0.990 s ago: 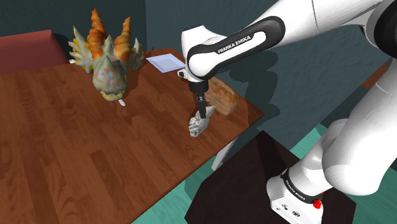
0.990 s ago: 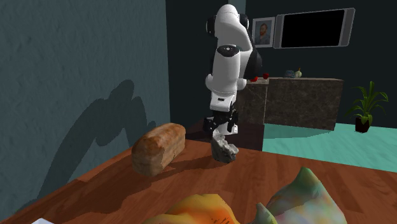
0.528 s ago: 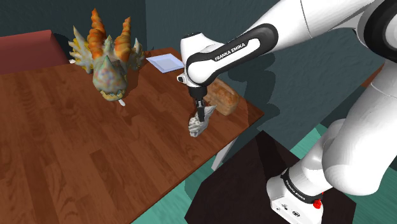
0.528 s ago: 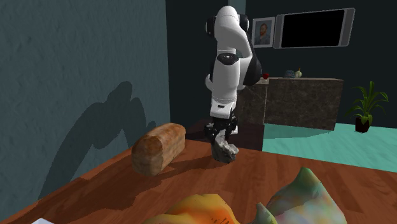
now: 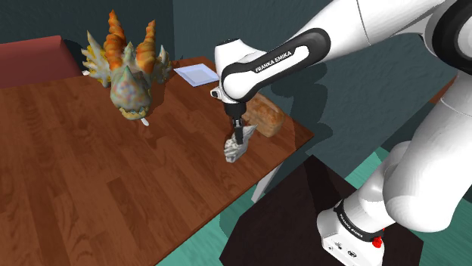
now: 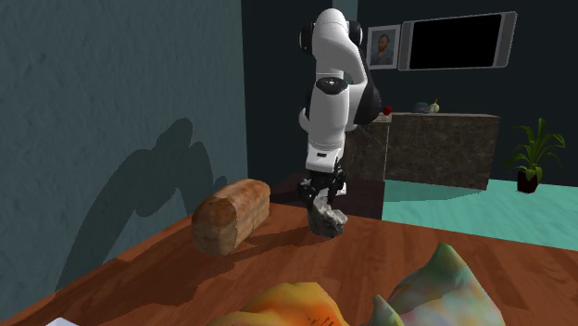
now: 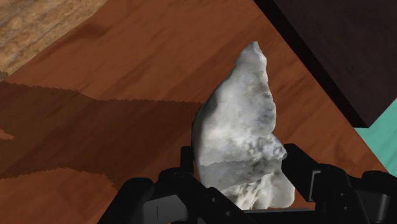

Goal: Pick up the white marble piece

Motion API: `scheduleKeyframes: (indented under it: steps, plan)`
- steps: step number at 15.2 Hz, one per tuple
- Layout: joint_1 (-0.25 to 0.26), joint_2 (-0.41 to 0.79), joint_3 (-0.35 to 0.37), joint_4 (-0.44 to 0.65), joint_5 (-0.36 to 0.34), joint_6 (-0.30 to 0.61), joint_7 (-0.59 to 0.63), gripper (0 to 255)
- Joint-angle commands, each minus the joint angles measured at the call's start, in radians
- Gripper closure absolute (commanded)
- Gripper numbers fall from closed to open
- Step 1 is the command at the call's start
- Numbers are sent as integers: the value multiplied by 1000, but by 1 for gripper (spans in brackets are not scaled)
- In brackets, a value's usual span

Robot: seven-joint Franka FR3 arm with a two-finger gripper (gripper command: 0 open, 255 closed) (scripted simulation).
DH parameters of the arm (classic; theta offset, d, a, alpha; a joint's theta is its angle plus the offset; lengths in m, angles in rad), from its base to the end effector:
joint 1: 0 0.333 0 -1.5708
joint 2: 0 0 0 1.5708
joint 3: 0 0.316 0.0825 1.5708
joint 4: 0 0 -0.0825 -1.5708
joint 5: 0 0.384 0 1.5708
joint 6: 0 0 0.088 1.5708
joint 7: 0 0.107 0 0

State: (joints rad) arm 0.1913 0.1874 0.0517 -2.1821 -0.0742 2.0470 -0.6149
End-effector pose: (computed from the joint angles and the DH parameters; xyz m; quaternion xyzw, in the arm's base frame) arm 0.5024 0.1204 0.2814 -0.8878 -0.4307 0.1621 0.0051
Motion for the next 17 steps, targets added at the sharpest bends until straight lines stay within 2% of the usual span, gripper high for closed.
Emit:
scheduleKeyframes:
  steps: [1, 15, 17]
  plan:
    - [1, -8, 1, 2, 2, -14, 0, 255]
    - [0, -115, 3, 71, 13, -189, -15, 255]
    - [0, -116, 3, 72, 13, -191, -15, 255]
